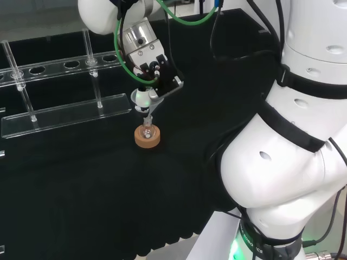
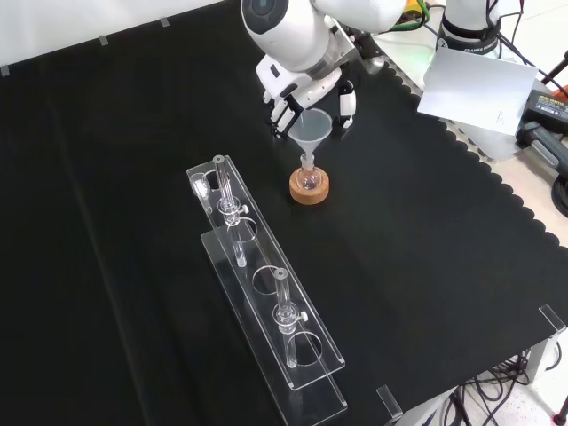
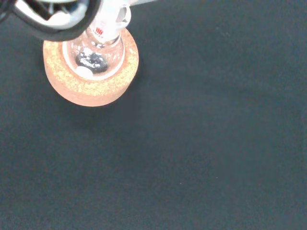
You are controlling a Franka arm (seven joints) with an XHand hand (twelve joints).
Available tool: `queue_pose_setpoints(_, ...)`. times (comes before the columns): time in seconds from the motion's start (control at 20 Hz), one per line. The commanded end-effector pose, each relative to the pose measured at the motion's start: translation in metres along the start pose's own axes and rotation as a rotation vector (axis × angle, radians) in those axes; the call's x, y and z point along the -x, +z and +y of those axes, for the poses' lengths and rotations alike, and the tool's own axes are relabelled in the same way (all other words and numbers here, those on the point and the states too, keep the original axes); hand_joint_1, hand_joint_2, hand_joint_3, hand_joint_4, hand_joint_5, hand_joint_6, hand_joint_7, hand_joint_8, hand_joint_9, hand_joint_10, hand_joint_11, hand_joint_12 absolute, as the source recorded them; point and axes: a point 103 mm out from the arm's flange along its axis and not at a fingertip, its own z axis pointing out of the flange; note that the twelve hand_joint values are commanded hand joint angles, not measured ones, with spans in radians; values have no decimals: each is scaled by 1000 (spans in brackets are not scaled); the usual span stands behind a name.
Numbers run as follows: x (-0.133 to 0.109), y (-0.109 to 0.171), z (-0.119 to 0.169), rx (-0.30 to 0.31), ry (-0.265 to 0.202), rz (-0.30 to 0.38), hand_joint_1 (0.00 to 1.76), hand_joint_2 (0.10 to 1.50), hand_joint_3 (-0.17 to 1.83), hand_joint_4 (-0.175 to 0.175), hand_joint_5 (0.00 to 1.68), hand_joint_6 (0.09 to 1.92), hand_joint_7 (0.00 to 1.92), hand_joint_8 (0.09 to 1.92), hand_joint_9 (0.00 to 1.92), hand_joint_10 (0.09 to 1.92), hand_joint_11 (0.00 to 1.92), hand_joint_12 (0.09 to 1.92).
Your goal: Place the funnel on the round-bottom flask.
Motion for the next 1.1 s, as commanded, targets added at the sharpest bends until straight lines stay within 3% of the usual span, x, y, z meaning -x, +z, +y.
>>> queue_pose_setpoints(0.05,-2,2,2,0,-6,1,882,715,635,2,641,686,623,704,886,506,550,1287)
queue_pose_setpoints(1.1,-10,4,8,-30,8,-12,878,713,635,-10,606,678,595,703,873,506,543,1286)
